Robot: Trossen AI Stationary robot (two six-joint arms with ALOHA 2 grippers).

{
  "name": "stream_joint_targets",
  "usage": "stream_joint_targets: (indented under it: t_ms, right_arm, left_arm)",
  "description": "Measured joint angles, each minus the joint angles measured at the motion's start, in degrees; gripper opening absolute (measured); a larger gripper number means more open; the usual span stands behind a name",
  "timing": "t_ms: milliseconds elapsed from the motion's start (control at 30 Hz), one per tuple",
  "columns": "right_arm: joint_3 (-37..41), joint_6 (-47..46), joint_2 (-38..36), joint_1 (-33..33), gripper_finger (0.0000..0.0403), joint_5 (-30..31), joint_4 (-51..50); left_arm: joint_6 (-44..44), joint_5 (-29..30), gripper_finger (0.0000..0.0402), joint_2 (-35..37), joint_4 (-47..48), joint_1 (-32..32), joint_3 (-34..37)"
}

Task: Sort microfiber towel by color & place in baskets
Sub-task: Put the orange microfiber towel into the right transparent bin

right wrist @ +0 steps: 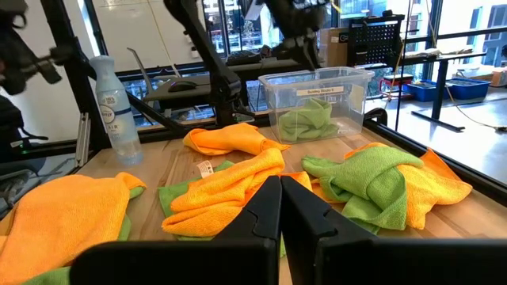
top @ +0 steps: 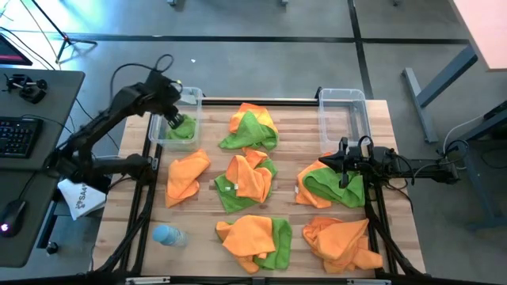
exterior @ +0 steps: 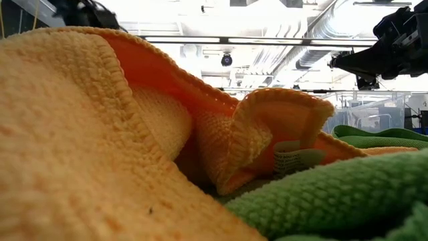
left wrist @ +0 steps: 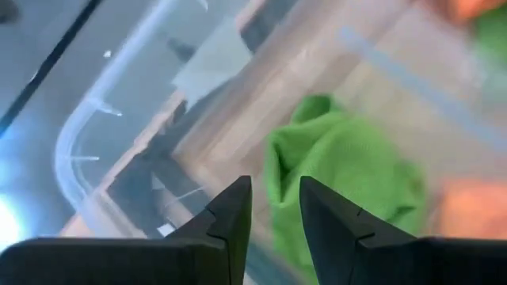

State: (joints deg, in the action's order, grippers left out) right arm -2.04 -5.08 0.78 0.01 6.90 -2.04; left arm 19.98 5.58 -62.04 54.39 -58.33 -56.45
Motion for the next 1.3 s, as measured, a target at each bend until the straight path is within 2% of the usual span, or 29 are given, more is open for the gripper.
stream_joint_targets:
  t_ms: [100, 267, 367, 467, 533, 733, 1000, 1200, 1300]
  right_arm:
    - [0.0, 0.0, 0.0, 0.0, 0.0, 0.0, 0.0]
    - [0.0, 0.0, 0.0, 0.0, 0.0, 0.0, 0.0]
    - [0.0, 0.0, 0.0, 0.0, 0.0, 0.0, 0.0]
    - [0.0, 0.0, 0.0, 0.0, 0.0, 0.0, 0.0]
    - [0.0, 0.0, 0.0, 0.0, 0.0, 0.0, 0.0]
    - [0.0, 0.0, 0.0, 0.0, 0.0, 0.0, 0.0]
    - [0.0, 0.0, 0.0, 0.0, 0.0, 0.0, 0.0]
    - [0.0, -4.2, 0.0, 0.0, 0.0, 0.0, 0.0]
    - [0.0, -4.5, 0.2, -0.4, 0.0, 1.9, 0.2]
  left_arm:
    - [-4.7, -4.3, 0.0099, 4.4, 0.1, 0.8, 0.0]
    - [-8.4, -7.9, 0.0084, 9.1, 0.1, 4.1, 0.0]
    - [-9.3, -7.6, 0.0061, 10.9, 0.1, 6.8, 0.0]
    - [-13.1, -6.5, 0.0017, 12.7, -1.0, 9.4, 0.0]
    - [-16.0, -6.5, 0.0006, 13.8, -2.2, 11.1, 0.0]
    - [-22.4, -6.5, 0.0001, 16.4, -3.4, 17.1, 0.0]
    - [-22.9, -6.4, 0.0, 17.4, -3.5, 27.1, 0.0]
    - [-22.9, -6.3, 0.0, 17.4, -3.4, 32.1, 0.0]
    - [-24.4, -6.3, 0.0, 17.2, -3.3, 34.4, 0.0]
